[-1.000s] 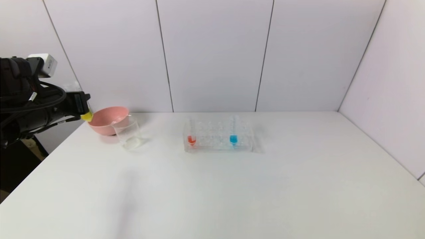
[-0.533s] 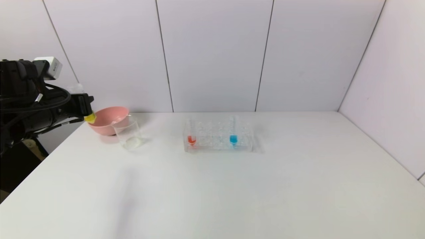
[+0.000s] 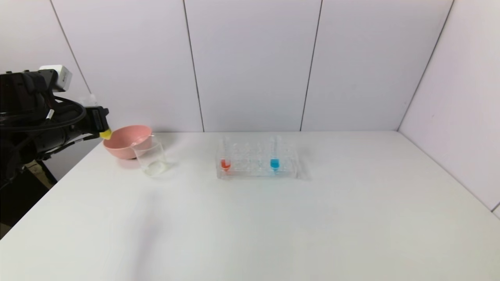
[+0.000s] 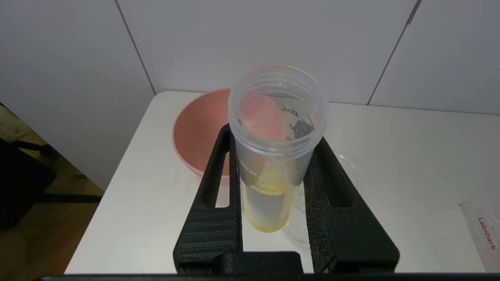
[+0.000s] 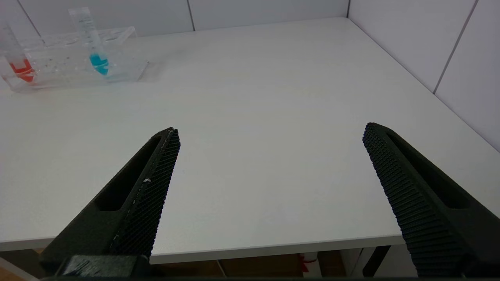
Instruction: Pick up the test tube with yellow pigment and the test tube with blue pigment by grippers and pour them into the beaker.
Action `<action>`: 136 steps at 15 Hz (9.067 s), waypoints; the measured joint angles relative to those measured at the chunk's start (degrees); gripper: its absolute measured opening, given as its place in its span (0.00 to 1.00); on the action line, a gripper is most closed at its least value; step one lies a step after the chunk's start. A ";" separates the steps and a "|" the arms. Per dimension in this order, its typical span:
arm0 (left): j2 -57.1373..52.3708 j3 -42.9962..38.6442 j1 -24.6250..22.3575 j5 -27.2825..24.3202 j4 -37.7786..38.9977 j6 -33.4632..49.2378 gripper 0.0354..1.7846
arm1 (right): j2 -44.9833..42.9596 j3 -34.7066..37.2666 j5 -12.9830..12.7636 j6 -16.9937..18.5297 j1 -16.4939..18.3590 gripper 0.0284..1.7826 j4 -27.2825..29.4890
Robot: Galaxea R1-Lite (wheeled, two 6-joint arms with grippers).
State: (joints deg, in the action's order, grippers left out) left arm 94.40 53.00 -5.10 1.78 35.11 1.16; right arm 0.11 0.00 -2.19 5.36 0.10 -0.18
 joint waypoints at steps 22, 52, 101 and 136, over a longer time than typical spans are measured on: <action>9.42 11.33 -5.56 -11.58 -0.20 -17.20 0.25 | 0.00 0.00 0.00 0.00 0.00 0.96 0.00; 16.10 35.97 -9.25 -30.27 -40.58 -67.78 0.25 | 0.00 0.00 0.00 0.00 0.00 0.96 0.00; 26.88 59.93 -8.59 -16.24 -77.63 -95.04 0.25 | 0.00 0.00 0.00 0.06 0.00 0.96 -0.02; 28.66 60.89 -1.55 -4.23 -70.11 -98.45 0.25 | 0.00 0.00 0.00 0.06 0.00 0.96 0.00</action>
State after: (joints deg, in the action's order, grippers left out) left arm 123.06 113.90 -6.64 -2.45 -35.00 -97.29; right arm 0.11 0.00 -2.19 5.42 0.10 -0.18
